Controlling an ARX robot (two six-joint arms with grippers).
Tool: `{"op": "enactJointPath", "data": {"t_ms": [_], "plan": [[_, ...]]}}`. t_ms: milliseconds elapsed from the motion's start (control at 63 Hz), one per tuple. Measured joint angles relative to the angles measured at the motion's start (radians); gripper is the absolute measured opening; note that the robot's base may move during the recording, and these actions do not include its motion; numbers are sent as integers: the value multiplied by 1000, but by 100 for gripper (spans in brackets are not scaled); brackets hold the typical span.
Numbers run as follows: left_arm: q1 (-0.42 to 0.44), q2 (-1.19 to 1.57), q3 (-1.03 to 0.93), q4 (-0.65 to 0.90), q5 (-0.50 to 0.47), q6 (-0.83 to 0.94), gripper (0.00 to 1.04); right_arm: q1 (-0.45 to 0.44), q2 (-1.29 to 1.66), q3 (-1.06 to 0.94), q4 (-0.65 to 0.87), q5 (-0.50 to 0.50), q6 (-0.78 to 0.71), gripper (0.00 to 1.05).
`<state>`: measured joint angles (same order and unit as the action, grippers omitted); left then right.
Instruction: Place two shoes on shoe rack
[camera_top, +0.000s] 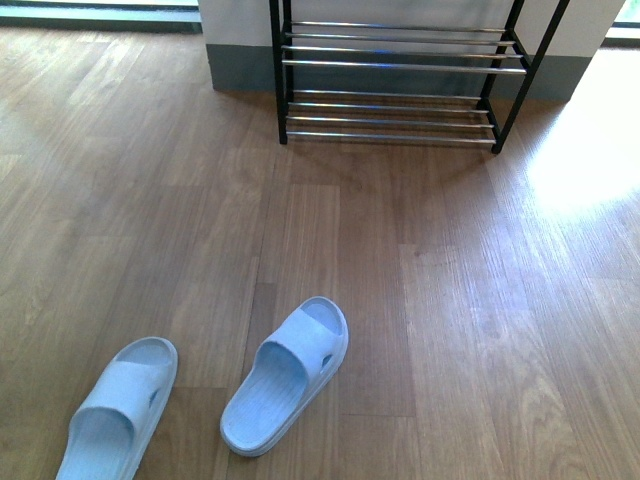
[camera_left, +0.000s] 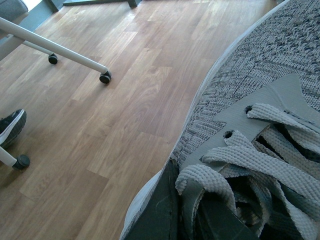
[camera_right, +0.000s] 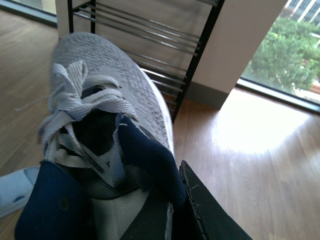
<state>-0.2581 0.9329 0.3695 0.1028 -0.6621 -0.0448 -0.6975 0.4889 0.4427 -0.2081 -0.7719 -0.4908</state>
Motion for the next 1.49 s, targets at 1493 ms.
{"op": "enactJointPath", "data": {"t_ms": [1493], "plan": [[-1,0,-1,0,-1,3,1,-8,3,-7,-9,1,-7,1]]}}
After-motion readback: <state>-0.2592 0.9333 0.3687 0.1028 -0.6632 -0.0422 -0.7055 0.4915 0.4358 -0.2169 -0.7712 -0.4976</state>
